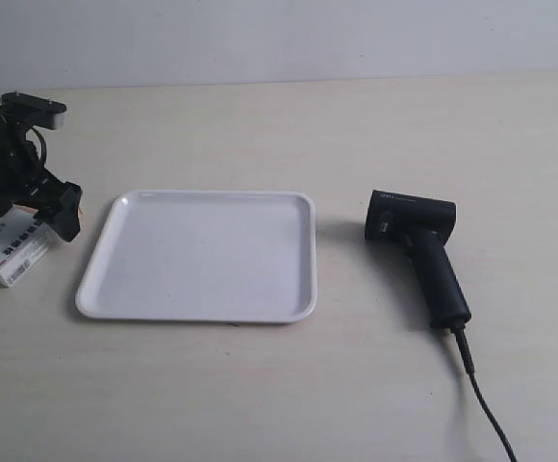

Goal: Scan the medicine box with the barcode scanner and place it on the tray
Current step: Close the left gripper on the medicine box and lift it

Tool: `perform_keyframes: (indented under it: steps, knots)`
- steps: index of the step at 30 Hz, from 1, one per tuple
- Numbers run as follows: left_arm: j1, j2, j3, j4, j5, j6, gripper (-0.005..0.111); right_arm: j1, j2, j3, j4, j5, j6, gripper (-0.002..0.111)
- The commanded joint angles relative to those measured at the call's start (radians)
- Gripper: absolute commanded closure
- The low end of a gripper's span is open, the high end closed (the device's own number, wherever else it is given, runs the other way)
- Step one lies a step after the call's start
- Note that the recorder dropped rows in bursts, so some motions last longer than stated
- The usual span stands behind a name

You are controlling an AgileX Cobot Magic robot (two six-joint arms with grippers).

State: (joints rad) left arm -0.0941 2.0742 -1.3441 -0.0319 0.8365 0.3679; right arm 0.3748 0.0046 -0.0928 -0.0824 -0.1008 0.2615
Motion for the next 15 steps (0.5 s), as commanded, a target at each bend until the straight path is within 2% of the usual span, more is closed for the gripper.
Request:
perform_keyframes:
  steps: [1,5,7,11,13,15]
  knots:
    - [0.004,0.0,0.002,0.007,-0.008,0.002,0.002,0.003,-0.005,-0.005,-0.007,0.001,0.0,0.108]
    - [0.004,0.006,0.002,0.02,-0.004,-0.005,0.007,0.003,-0.005,-0.005,-0.007,0.001,0.0,0.108]
    - [0.004,0.008,0.002,0.02,-0.004,-0.005,0.017,0.003,-0.005,-0.005,-0.007,0.001,0.0,0.108]
    - [0.004,0.013,0.002,0.02,0.0,-0.005,0.046,0.003,-0.005,-0.005,-0.007,0.001,0.0,0.108]
    - [0.004,0.017,0.002,0.018,0.002,-0.005,0.053,0.003,-0.005,-0.005,-0.007,0.001,0.0,0.108]
    - [0.004,0.023,0.002,0.018,0.006,-0.005,0.054,0.003,-0.005,-0.005,-0.007,0.001,0.0,0.108]
